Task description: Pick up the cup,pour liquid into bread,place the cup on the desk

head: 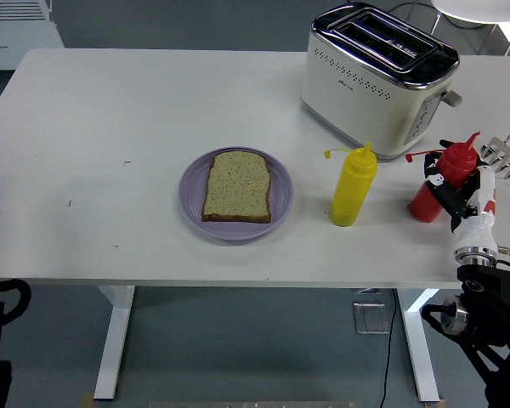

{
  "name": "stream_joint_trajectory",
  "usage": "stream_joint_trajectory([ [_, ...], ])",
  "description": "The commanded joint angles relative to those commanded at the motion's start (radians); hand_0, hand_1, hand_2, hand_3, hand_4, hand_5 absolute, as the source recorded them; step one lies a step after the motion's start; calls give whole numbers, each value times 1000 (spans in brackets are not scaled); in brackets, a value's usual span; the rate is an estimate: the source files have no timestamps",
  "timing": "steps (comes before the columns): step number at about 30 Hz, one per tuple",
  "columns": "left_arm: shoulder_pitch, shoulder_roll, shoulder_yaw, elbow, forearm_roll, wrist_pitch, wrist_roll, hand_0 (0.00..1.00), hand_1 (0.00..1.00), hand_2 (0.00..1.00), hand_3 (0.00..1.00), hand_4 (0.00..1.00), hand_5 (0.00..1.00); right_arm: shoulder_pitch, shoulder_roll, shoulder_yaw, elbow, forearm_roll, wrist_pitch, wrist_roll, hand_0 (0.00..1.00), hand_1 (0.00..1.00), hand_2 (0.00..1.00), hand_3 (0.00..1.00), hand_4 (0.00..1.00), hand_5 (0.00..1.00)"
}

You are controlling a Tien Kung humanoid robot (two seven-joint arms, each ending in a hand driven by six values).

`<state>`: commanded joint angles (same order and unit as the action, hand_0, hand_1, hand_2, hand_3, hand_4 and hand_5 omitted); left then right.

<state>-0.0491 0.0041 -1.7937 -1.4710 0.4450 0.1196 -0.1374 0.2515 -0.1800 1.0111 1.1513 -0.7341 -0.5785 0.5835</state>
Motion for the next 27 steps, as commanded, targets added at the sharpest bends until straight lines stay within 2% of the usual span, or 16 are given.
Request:
stream_joint_trajectory([
  [4, 0, 0, -1, 0, 0, 0, 0, 806, 741, 728, 716, 490, 998, 0, -1, 3, 5, 19, -6, 7, 287, 343, 438, 496, 635, 131],
  [5, 0, 0, -1, 0, 0, 0, 0, 806, 741, 727, 716, 490, 998, -1, -1, 4, 7, 23, -7, 8, 234, 307, 413, 488, 633, 141],
  [10, 1, 0, 0, 0, 0, 0, 0, 806, 741, 727, 716, 490, 998, -2, -2, 14, 27, 53, -10, 10, 234, 307, 413, 488, 633, 141],
  [11, 1, 0, 0, 0, 0, 1, 0, 807, 741, 728, 716, 490, 998, -2, -2, 15, 29, 55, -10, 10, 183, 264, 398, 486, 618, 142],
  [15, 1, 0, 1, 0, 0, 1, -1, 807, 741, 728, 716, 490, 998, -3, -5, 24, 48, 64, -10, 9, 183, 264, 398, 486, 618, 142],
  [22, 1, 0, 4, 0, 0, 0, 0, 807, 741, 728, 716, 491, 998, -5, -19, 51, 115, 47, -25, -17, 158, 251, 391, 483, 612, 150],
  [23, 1, 0, 4, 0, 0, 0, 0, 806, 741, 728, 716, 490, 998, -5, -20, 52, 118, 46, -26, -18, 138, 254, 393, 486, 587, 150],
  [27, 3, 0, 3, 0, 0, 1, -1, 806, 741, 728, 716, 490, 998, 2, -42, 71, 177, -21, -38, -64, 138, 254, 393, 486, 587, 150],
])
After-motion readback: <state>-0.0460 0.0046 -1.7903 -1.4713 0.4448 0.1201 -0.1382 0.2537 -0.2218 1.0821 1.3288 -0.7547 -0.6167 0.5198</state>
